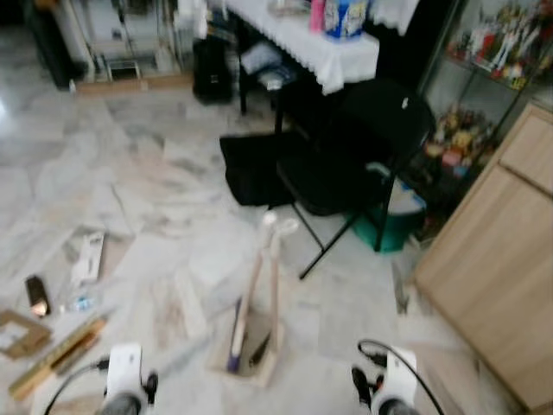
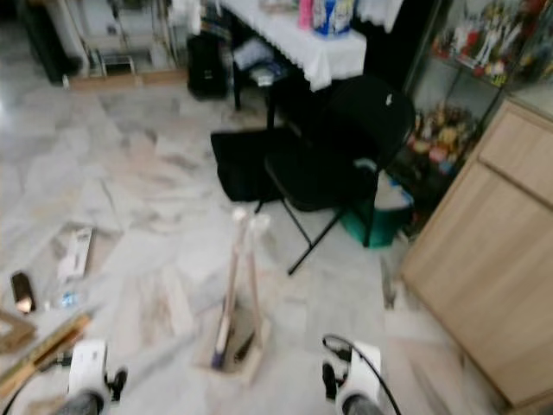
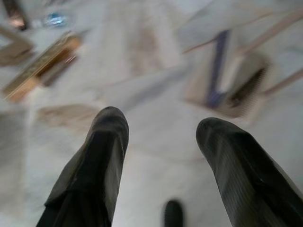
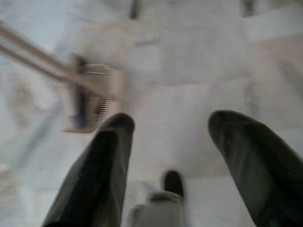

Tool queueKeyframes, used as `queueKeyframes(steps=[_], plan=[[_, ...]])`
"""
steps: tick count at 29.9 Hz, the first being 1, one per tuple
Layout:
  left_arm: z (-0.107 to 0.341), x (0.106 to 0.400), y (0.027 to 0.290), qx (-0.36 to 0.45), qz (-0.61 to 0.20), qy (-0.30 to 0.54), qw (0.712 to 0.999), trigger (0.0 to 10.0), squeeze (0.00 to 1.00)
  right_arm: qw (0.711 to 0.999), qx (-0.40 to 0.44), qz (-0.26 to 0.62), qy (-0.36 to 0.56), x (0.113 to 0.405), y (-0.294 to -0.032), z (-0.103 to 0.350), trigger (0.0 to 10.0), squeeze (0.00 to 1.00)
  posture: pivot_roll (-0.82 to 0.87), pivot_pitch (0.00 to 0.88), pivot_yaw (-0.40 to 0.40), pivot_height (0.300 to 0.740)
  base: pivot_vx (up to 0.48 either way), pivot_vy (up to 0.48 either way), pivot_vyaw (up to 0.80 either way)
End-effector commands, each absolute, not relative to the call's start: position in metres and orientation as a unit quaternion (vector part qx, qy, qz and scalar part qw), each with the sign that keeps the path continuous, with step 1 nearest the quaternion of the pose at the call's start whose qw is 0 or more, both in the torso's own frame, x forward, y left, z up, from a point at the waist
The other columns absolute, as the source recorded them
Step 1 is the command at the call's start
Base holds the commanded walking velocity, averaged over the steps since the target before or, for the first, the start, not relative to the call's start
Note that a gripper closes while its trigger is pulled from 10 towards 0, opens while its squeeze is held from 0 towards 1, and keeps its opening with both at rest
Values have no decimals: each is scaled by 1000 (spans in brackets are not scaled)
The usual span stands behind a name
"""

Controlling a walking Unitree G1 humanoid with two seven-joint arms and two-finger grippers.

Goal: Sweep floor

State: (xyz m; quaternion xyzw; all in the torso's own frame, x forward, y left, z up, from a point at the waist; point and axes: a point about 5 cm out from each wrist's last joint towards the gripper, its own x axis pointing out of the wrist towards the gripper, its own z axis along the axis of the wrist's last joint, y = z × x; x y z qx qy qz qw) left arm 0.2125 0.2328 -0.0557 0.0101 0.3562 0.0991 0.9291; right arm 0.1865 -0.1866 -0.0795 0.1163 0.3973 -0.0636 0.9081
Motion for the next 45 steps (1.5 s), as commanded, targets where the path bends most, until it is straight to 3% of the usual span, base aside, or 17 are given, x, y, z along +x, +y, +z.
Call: queueKeyframes(steps=[1,19,34,45], plan=[[-58,209,233,5,100,363,926,10000,0,908,120,-67,395,188,-186,-79,10000,0,-35,27,-49,740,0,0,0],[-58,211,230,13,90,363,927,10000,0,909,122,-68,392,190,-186,-78,10000,0,-36,38,-52,740,0,0,0],[-59,210,228,14,86,363,928,10000,0,909,120,-68,393,189,-188,-78,10000,0,-41,36,-54,740,0,-344,0],[-59,208,229,10,90,363,928,10000,0,909,119,-65,395,188,-187,-79,10000,0,-33,17,-51,740,0,0,0]])
